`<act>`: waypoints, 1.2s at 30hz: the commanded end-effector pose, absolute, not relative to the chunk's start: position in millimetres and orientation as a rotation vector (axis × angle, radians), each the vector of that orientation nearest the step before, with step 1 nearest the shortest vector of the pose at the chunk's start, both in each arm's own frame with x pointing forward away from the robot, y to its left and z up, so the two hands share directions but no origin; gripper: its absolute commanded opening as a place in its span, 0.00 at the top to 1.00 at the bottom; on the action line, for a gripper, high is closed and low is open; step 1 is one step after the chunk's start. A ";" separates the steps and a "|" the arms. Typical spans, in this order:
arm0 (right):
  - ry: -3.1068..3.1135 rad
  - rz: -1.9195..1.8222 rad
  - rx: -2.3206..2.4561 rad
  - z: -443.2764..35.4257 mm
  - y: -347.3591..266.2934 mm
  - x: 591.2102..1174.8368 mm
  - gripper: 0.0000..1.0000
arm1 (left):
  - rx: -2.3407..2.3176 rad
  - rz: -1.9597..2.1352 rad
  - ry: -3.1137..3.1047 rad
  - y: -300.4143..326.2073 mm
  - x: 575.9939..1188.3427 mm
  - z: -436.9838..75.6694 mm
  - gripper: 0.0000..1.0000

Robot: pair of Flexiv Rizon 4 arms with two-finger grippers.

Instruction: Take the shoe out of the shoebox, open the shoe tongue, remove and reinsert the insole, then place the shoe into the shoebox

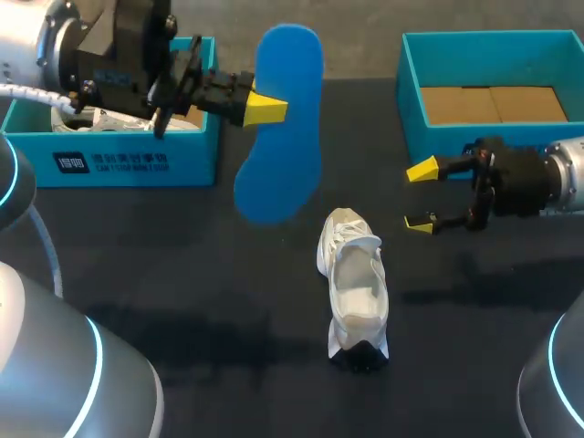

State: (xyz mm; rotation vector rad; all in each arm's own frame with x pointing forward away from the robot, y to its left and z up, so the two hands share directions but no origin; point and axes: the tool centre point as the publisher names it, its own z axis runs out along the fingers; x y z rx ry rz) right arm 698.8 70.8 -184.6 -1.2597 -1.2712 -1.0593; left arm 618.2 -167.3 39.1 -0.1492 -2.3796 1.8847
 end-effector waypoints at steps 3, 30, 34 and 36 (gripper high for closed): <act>-1.272 -1.059 -1.262 -184.8 71.9 698.4 0.00 | -0.529 1.976 -2.777 -175.4 622.2 35.8 1.00; -1.272 -1.059 -1.262 -184.8 71.9 698.4 0.00 | -0.157 1.866 -2.294 -169.8 667.8 16.1 1.00; -1.272 -1.059 -1.262 -184.8 71.9 698.4 0.00 | -0.087 1.848 -2.209 -171.6 670.1 15.8 1.00; -1.272 -1.059 -1.262 -184.8 71.9 698.4 0.00 | -0.054 1.830 -2.226 -175.0 670.0 16.5 1.00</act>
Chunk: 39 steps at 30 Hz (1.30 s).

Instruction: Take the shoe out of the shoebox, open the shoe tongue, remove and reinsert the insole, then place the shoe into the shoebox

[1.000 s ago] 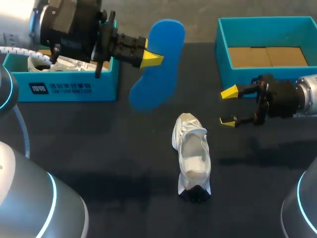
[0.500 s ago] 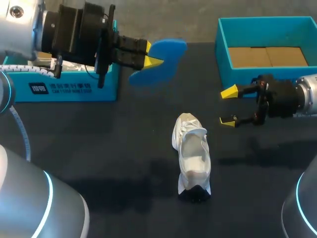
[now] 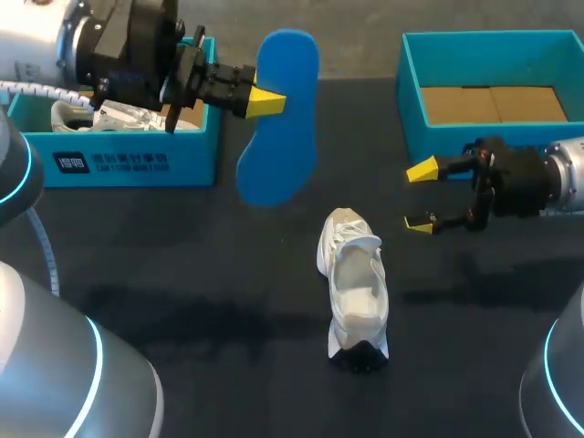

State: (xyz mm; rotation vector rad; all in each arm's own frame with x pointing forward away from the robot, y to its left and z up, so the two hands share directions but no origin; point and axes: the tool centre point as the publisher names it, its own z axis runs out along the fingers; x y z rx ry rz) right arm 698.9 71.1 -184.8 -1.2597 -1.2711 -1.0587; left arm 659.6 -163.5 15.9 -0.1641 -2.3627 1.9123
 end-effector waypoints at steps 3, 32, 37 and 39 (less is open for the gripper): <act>-1.272 -1.059 -1.262 -184.8 71.9 698.4 0.00 | -0.042 1.837 -2.218 -176.0 668.3 19.4 1.00; -1.272 -1.059 -1.262 -184.8 71.9 698.4 0.00 | -0.910 1.791 -2.809 -175.2 688.3 9.3 1.00; -1.272 -1.059 -1.262 -184.8 71.9 698.4 0.00 | -1.030 1.834 -2.784 -184.8 685.6 -6.6 1.00; -1.272 -1.059 -1.262 -184.8 71.9 698.4 0.00 | -1.164 1.853 -2.808 -190.0 684.9 -19.7 1.00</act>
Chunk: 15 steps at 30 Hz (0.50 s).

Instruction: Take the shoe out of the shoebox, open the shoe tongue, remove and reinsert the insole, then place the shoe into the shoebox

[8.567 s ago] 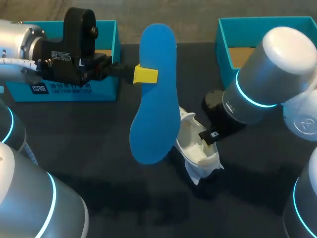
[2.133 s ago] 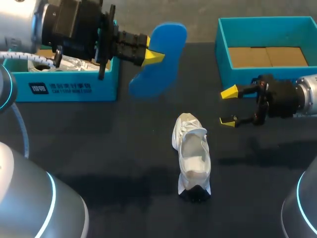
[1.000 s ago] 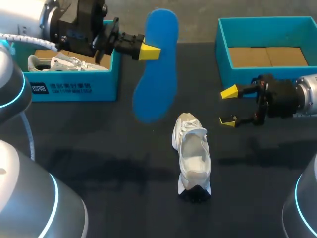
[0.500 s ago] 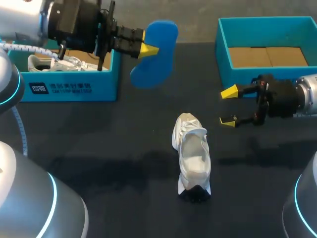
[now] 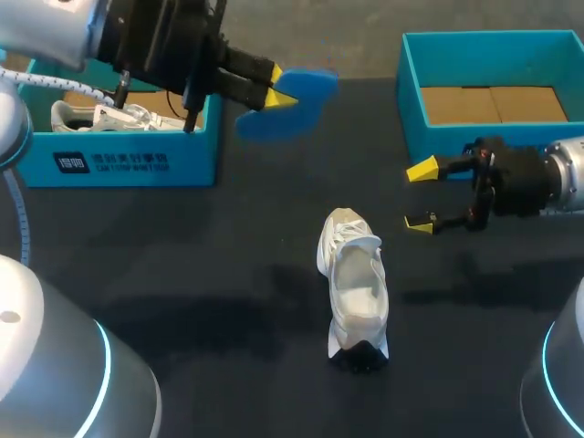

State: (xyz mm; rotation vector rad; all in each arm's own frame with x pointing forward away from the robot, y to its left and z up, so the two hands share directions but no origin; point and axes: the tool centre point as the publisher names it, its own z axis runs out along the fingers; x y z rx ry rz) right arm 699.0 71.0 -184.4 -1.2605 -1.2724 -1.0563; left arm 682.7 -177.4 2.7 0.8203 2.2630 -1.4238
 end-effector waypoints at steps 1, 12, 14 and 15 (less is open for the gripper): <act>-1.272 -1.059 -1.262 -184.8 71.9 698.4 0.00 | 0.896 -1.386 2.129 -193.1 685.4 -24.9 1.00; -1.272 -1.059 -1.262 -184.8 71.9 698.4 0.00 | 1.096 -1.256 1.678 -204.1 677.5 -58.4 1.00; -1.272 -1.059 -1.262 -184.8 71.9 698.4 0.00 | 1.114 -1.155 1.609 -202.5 673.2 -66.5 1.00; -1.272 -1.059 -1.262 -184.8 71.9 698.4 0.00 | 1.128 -1.126 1.609 -203.6 672.6 -70.5 1.00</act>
